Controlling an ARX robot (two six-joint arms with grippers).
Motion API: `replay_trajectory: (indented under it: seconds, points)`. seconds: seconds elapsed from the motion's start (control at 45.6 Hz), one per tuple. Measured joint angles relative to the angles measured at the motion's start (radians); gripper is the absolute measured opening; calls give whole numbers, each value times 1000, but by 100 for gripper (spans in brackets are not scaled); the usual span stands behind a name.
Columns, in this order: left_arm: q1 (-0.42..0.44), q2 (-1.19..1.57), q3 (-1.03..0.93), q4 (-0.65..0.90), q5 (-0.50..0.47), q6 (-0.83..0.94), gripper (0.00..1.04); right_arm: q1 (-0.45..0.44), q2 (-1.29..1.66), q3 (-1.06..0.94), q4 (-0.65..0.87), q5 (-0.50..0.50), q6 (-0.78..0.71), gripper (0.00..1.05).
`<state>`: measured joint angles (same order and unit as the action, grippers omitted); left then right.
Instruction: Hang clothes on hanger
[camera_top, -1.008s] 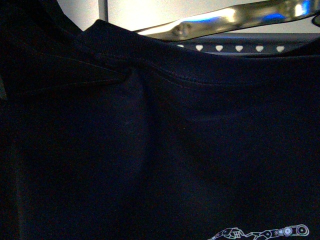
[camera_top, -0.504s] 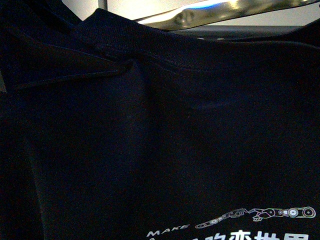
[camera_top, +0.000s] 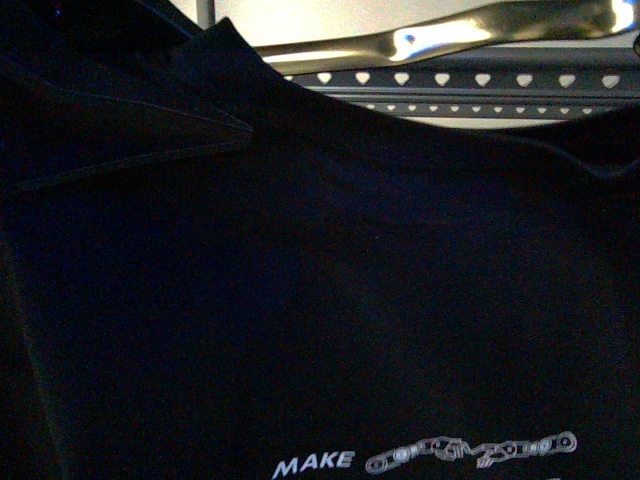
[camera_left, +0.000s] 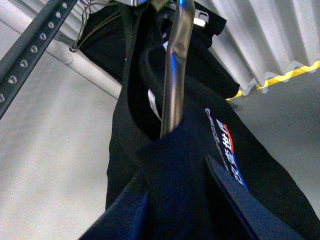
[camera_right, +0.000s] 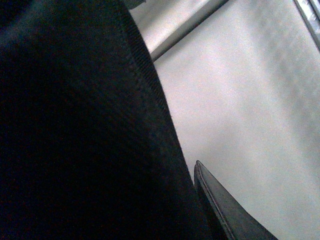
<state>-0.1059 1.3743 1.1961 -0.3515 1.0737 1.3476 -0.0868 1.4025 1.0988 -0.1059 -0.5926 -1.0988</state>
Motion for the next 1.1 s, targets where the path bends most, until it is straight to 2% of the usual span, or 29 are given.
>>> replay_trajectory:
  seconds: [0.11, 0.197, 0.241, 0.395, 0.438, 0.482, 0.526, 0.592, 0.614, 0.636, 0.658, 0.679, 0.723, 0.745, 0.767, 0.811, 0.855, 0.877, 1.008, 1.096]
  points:
    - [0, 0, 0, 1, 0, 0, 54, -36, 26, -89, 69, 16, 36, 11]
    - [0, 0, 0, 1, 6, 0, 63, -51, 41, -123, 85, 51, 73, 10]
    - [0, 0, 0, 1, 8, 0, 72, -68, 60, -156, 109, 72, 124, 9]
    - [0, 0, 0, 1, 8, 0, 93, -92, 86, -208, 155, 105, 265, 8]
    - [0, 0, 0, 1, 8, 0, 100, -101, 96, -214, 140, 146, 338, 8]
    - [-1, -2, -1, 5, 3, -1, 98, -102, 97, -218, 127, 175, 400, 8]
    - [-15, -34, -73, 174, -137, -153, 98, -103, 93, -235, 121, 175, 483, 8]
    - [-15, -48, -151, 480, -408, -446, 98, -101, 77, -260, 103, 167, 588, 8]
    - [-13, -44, -156, 540, -470, -563, 98, -98, 69, -270, 96, 159, 625, 8]
    - [-5, -35, -149, 634, -605, -756, 98, -93, 50, -287, 86, 141, 689, 8]
    - [3, -28, -132, 645, -690, -870, 98, -88, 35, -297, 78, 135, 722, 8]
    - [9, -26, -121, 641, -730, -897, 98, -85, 28, -302, 74, 132, 738, 8]
    - [48, -14, -46, 546, -956, -1203, 98, -67, -17, -327, 50, 104, 823, 8]
    - [67, -14, -28, 509, -1044, -1338, 98, -57, -40, -337, 35, 94, 871, 8]
    - [78, -14, -26, 502, -1088, -1438, 98, -50, -54, -341, 26, 90, 893, 8]
    - [96, -15, -19, 467, -1131, -1556, 98, -35, -73, -345, 7, 79, 937, 8]
    - [120, -21, -27, 483, -1114, -1677, 98, -20, -87, -345, -14, 77, 982, 8]
    - [119, -31, -42, 508, -1099, -1687, 94, -11, -89, -343, -26, 81, 1002, 8]
    - [109, -214, -292, 634, -1075, -1461, 64, 0, 20, -232, -101, 87, 1128, 8]
    - [107, -283, -402, 693, -1074, -1409, 52, -14, 92, -151, -115, 114, 1206, 8]
